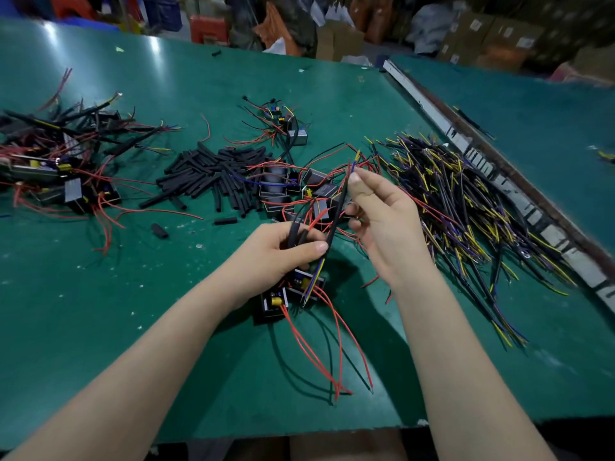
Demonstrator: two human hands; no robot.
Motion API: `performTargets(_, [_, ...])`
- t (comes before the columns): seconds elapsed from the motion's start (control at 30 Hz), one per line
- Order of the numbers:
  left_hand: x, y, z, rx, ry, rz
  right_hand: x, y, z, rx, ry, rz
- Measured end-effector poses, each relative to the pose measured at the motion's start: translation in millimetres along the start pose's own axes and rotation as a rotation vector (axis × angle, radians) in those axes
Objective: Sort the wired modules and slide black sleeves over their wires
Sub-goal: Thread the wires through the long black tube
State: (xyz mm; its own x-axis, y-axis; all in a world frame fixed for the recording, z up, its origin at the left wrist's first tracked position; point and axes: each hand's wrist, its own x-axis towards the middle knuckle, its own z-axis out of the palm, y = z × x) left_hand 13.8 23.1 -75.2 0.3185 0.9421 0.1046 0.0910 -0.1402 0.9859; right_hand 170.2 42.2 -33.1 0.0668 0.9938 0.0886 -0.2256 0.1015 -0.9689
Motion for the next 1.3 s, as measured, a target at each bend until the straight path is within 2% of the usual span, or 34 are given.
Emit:
performTargets(0.1, [-0.6, -0.2, 0.5, -0.003, -0.009, -0.003, -2.0, 0.1, -0.2, -0.062, 0.018, -0.041])
performTargets(0.27, [-2.5, 4.5, -1.5, 0.01, -0.031, -0.007, -4.1, -2.5, 3.9, 0.044, -0.036, -0.033])
performTargets(0.33, [-3.0, 7.2, -0.6, 0.037, -0.007, -0.004, -4.0, -4.4, 3.1, 0.042, -0.016, -0.045])
performTargets(0.53, [-0.9, 12.4, 1.4, -0.087, 0.077, -0.068, 1.0, -11.4, -9.8, 0.041, 0.023, -0.051])
performTargets(0.77, [-1.8, 17.1, 5.9, -0.137, 0.167, 0.045, -4.1, -6.1, -3.8, -0.113, -0.132, 0.058])
performTargets(0.97, [0.5, 20.3, 0.9, -0.358, 0.288, 0.066, -8.4, -3.4, 4.1, -0.194, -0.284, 0.047])
performTargets(1.1, [0.1, 20.4, 0.0, -0.29, 0.291, 0.069, -10.5, 1.1, 6.7, -0.233, -0.34, 0.049])
performTargets(1.3, [-2.1, 23.0, 0.7, -0.15, 0.329, 0.157, -10.2, 2.6, 4.3, -0.242, -0.331, 0.06])
